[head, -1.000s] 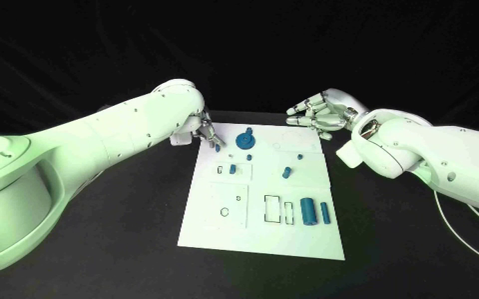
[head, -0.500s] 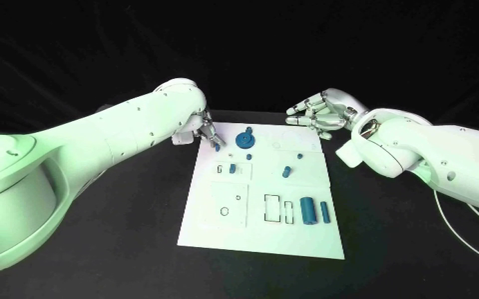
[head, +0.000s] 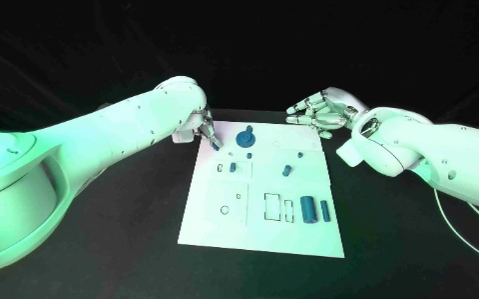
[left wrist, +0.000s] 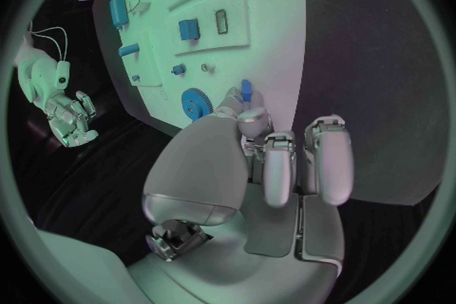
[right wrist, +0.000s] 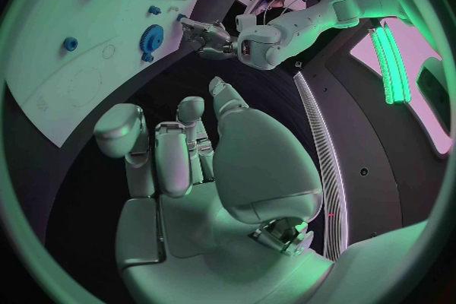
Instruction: Assemble the parts on the task board
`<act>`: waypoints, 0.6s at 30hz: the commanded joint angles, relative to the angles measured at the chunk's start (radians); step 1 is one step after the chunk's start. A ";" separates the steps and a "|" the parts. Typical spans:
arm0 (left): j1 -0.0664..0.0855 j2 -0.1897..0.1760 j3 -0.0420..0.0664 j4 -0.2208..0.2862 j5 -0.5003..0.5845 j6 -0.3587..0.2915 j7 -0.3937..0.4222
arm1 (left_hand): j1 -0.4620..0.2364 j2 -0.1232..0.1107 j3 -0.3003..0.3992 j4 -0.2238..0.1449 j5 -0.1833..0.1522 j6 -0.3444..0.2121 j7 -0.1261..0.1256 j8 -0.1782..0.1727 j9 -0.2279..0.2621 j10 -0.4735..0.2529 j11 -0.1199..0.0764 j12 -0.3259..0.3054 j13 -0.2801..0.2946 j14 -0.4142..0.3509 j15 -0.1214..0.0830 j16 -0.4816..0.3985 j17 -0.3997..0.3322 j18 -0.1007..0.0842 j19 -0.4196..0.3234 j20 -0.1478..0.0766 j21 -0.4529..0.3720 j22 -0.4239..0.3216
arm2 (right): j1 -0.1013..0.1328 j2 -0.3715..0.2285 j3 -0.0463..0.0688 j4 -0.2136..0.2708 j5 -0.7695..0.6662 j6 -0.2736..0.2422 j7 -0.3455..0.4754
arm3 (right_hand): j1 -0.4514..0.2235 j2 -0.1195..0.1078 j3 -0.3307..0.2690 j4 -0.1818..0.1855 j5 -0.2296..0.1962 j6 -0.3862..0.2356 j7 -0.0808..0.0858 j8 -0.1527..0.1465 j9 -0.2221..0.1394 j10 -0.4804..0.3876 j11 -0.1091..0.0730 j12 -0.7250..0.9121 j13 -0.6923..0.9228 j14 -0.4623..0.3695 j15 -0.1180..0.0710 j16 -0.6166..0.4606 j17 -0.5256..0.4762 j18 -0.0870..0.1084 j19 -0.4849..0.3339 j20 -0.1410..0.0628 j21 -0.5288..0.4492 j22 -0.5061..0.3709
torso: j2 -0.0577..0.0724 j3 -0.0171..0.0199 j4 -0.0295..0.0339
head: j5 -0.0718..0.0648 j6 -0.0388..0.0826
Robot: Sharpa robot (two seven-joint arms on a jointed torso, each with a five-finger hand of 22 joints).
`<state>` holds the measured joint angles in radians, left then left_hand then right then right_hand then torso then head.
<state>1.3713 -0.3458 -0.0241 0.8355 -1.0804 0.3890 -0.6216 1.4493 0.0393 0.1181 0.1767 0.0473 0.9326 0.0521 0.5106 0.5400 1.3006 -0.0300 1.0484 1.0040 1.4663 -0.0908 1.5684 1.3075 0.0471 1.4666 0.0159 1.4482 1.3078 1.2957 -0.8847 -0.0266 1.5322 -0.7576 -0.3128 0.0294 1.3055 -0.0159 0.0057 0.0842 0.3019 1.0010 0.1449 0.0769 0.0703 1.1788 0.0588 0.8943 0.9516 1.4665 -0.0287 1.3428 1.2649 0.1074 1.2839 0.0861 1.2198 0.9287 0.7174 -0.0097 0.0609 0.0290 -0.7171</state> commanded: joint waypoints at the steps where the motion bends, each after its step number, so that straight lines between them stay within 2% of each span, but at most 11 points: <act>1: -0.001 0.000 -0.001 0.004 0.005 0.018 0.019 | -0.049 -0.047 0.227 -0.152 0.006 0.008 0.002 0.003 -0.001 0.008 0.005 -0.005 -0.001 0.105 0.008 0.002 0.263 -0.011 0.051 0.007 -0.007 0.148 | -0.001 0.000 0.000 0.002 -0.009 0.015 0.001 | 0.002 0.007 -0.006 -0.001 0.005 -0.007 -0.002 0.002 0.001 -0.003 -0.004 0.007 0.000 0.034 0.007 -0.004 -0.001 0.014 -0.002 -0.003 -0.004 -0.001 | 0.000 0.0001 0.0005 | 0.000 0.000; 5: -0.001 -0.004 -0.001 0.010 0.015 0.003 0.030 | -0.083 -0.079 0.320 -0.169 0.006 0.010 0.003 0.012 0.003 0.012 0.006 -0.004 -0.002 0.105 0.010 0.002 0.263 -0.012 0.052 0.008 -0.006 0.151 | -0.001 0.000 0.000 0.003 -0.009 0.015 0.001 | 0.002 0.008 -0.007 0.000 0.005 -0.007 -0.002 0.002 0.001 -0.002 -0.004 0.008 0.001 0.034 0.007 -0.004 -0.001 0.014 -0.002 -0.003 -0.005 -0.001 | -0.001 -0.0004 0.0006 | 0.002 -0.001; 8: -0.001 -0.019 -0.001 0.034 0.031 -0.034 0.041 | -0.112 -0.099 0.380 -0.180 0.006 0.011 0.004 0.021 0.007 0.019 0.007 0.001 0.002 0.105 0.010 0.002 0.263 -0.012 0.054 0.009 -0.003 0.154 | -0.001 0.000 0.000 0.003 -0.009 0.015 0.001 | 0.002 0.008 -0.007 0.000 0.005 -0.007 -0.002 0.002 0.001 -0.002 -0.004 0.008 0.001 0.034 0.007 -0.004 -0.001 0.014 -0.002 -0.003 -0.005 -0.001 | -0.001 0.0004 0.0009 | 0.004 -0.002; 13: -0.001 -0.073 -0.001 0.127 0.078 -0.106 0.044 | -0.162 -0.135 0.473 -0.201 0.024 0.014 0.002 0.039 0.017 0.034 0.006 0.011 0.008 0.105 0.008 0.002 0.263 -0.014 0.058 0.008 0.001 0.160 | -0.001 -0.003 0.000 0.003 -0.009 0.015 0.001 | 0.002 0.008 -0.007 0.000 0.005 -0.007 -0.002 0.002 0.001 -0.002 -0.004 0.008 0.001 0.034 0.007 -0.004 -0.001 0.014 -0.002 -0.003 -0.005 -0.001 | -0.003 0.0006 0.0047 | 0.003 0.000; 18: 0.002 -0.130 -0.002 0.218 0.128 -0.165 0.033 | -0.178 -0.147 0.497 -0.209 0.033 0.018 0.000 0.045 0.020 0.043 0.005 0.019 0.016 0.105 0.006 0.002 0.263 -0.016 0.061 0.006 0.007 0.166 | -0.001 -0.005 0.000 0.003 -0.009 0.014 0.001 | 0.002 0.008 -0.007 0.000 0.005 -0.007 -0.002 0.002 0.001 -0.002 -0.004 0.008 0.001 0.034 0.007 -0.004 -0.001 0.014 -0.002 -0.003 -0.005 -0.001 | -0.008 0.0051 0.0093 | 0.004 -0.001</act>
<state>1.3713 -0.4692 -0.0257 1.0360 -1.0151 0.2973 -0.5956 1.2790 -0.1102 0.4746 0.1054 0.0771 0.9421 0.0535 0.5510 0.5584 1.3379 -0.0242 1.0633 1.0189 1.4656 -0.0869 1.5684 1.3074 0.0471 1.4667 0.0161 1.4490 1.3076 1.2957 -0.8902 -0.0266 1.5340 -0.7579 -0.3116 0.0287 1.3056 -0.0159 0.0058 0.0842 0.3019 1.0010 0.1450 0.0769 0.0703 1.1788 0.0588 0.9007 0.9516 1.4665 -0.0288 1.3428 1.2649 0.1074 1.2839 0.0861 1.2202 0.9288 0.7126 -0.0078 0.0662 0.0324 -0.7180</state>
